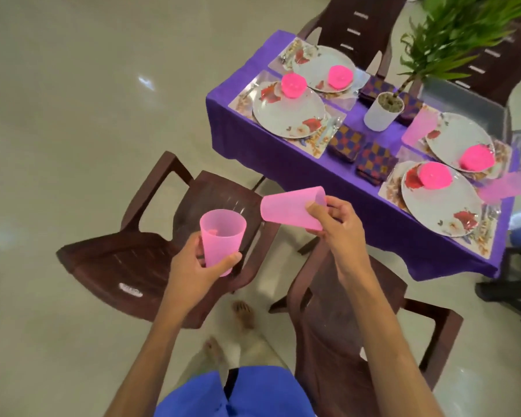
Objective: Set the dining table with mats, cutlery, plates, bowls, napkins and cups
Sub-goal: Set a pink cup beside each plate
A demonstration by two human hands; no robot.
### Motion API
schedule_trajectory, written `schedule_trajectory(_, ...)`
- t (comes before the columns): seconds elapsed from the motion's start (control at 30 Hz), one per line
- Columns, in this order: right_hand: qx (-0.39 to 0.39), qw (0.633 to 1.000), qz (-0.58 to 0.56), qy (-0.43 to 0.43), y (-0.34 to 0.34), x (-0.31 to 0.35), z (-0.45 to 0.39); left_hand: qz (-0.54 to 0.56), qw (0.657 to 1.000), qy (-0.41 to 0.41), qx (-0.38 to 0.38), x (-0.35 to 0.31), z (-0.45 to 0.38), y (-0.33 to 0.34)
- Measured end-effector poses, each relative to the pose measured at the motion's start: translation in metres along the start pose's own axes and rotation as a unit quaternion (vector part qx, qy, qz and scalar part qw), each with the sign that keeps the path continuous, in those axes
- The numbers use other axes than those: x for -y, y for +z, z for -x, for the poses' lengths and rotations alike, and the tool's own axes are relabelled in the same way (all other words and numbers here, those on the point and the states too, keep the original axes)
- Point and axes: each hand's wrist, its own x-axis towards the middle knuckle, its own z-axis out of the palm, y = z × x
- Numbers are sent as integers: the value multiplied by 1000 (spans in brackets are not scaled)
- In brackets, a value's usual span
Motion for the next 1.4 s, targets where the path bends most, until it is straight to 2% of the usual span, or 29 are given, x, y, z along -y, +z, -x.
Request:
schedule_trajectory(0.3, -107, 994, 26, 8, 14, 4, -11, -32, 997, 26, 70, -6, -61, -30)
schedule_trajectory(0.5, -178, 982, 57, 7, 17, 27, -71, -49, 995, 40, 75, -28, -101, -48)
schedule_trajectory(0.67, -176, 979, 106, -17, 16, 50, -171, -44, 997, 16, 64, -43, -155, -35)
schedule_trajectory(0.87, -172, 968, 178, -36, -3, 74, -360, -58, 997, -25, 37, -50, -231, 16)
schedule_trajectory(1.07, -184, 942, 280, 0, -12, 76, -523, -61, 996, -65, -3, -58, -298, 61)
schedule_trajectory(1.2, -158, 917, 367, 5, -12, 65, -597, -56, 995, -78, -10, -67, -333, 78)
schedule_trajectory(1.4, -164, 902, 396, 55, -19, 58, -645, -54, 994, -91, -26, -77, -360, 83)
